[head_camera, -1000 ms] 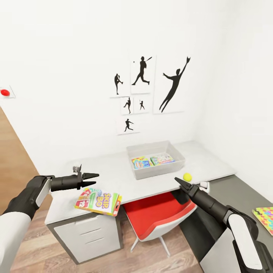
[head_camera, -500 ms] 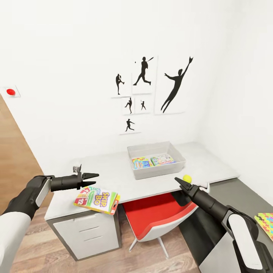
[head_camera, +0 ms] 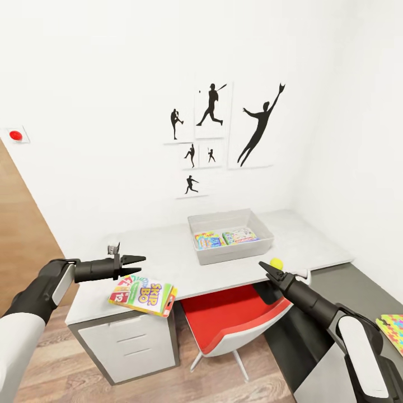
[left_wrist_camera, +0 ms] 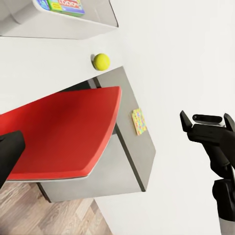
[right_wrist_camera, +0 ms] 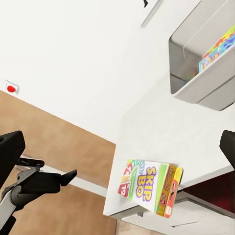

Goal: Put all the toys in the child's room - the three board games (two on the bed and one on the table), the two jigsaw puzzles on the table, and the tennis ball on the table - inside the toy box on the table in the child's room.

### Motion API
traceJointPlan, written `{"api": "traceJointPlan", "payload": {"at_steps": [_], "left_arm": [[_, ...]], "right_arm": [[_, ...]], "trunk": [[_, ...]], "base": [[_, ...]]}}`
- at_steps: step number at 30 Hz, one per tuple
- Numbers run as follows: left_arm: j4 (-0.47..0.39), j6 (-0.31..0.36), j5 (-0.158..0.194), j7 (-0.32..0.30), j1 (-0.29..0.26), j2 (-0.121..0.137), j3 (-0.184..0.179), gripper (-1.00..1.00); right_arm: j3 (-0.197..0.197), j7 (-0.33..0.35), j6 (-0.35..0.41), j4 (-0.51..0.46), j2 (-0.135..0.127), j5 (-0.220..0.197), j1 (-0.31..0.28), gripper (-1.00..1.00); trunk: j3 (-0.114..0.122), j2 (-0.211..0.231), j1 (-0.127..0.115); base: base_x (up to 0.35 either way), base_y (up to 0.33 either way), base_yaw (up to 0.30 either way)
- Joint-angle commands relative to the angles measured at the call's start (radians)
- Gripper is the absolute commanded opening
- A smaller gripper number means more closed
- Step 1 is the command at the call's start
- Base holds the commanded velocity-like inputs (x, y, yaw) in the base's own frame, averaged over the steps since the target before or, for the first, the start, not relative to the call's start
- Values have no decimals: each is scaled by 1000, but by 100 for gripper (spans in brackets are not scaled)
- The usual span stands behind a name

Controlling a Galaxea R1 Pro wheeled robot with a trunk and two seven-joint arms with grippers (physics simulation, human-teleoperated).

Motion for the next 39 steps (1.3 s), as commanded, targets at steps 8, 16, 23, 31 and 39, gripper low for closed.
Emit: {"api": "traceJointPlan", "payload": {"at_steps": [8, 16, 23, 31, 39], "left_arm": [[1, 11, 1, -1, -1, 1, 1, 100], [5, 14, 1, 4, -1, 1, 1, 100], [7, 14, 0, 8, -2, 1, 0, 100], [8, 14, -1, 9, -2, -2, -1, 100], [28, 13, -2, 10, -2, -2, 2, 100]], "right_arm": [[-3, 5, 6, 0, 0, 1, -1, 100], [-4, 6, 7, 0, 0, -3, -1, 100], [-6, 4, 8, 1, 0, -7, -1, 100], [-14, 4, 12, 4, -1, -9, -1, 100], [-37, 3, 15, 5, -1, -10, -1, 100]], "trunk": [[-27, -58, 31], [-52, -114, 62], [-74, -163, 89], [-99, -219, 120], [-124, -275, 150]], "base": [[0, 0, 0], [0, 0, 0], [0, 0, 0], [0, 0, 0], [-51, 13, 0]]}}
